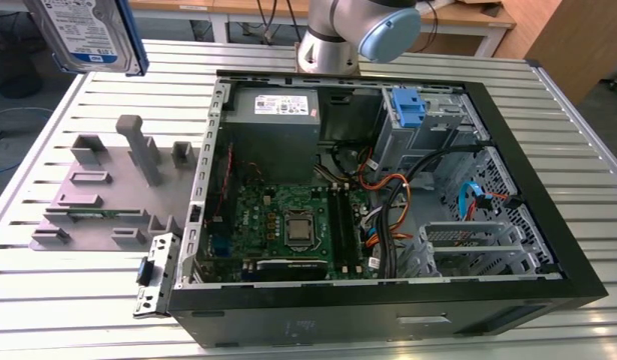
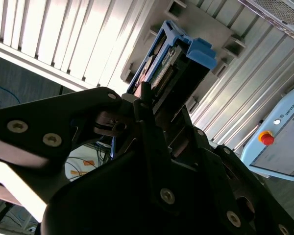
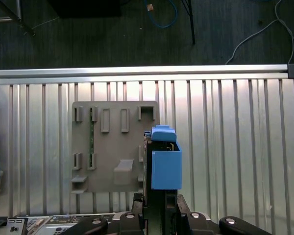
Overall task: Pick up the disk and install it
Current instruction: 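Pick up the disk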
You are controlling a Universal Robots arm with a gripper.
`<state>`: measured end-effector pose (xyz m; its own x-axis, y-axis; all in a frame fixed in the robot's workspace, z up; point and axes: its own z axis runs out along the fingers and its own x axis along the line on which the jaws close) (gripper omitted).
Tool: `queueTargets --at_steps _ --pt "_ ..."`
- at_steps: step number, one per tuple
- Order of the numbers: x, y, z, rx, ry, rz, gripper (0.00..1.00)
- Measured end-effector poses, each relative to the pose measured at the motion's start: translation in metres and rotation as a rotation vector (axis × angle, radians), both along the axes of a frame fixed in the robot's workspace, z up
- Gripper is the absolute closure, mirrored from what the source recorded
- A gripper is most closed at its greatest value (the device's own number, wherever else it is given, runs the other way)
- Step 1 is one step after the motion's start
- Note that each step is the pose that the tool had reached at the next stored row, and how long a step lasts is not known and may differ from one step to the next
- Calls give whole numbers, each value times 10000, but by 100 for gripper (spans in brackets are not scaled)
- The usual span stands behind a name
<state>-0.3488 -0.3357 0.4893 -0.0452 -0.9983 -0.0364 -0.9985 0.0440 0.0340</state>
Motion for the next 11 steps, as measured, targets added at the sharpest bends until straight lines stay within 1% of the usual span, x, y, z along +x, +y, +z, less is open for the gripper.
queueTargets --at_steps 11 --pt "20 0 0 0 0 0 65"
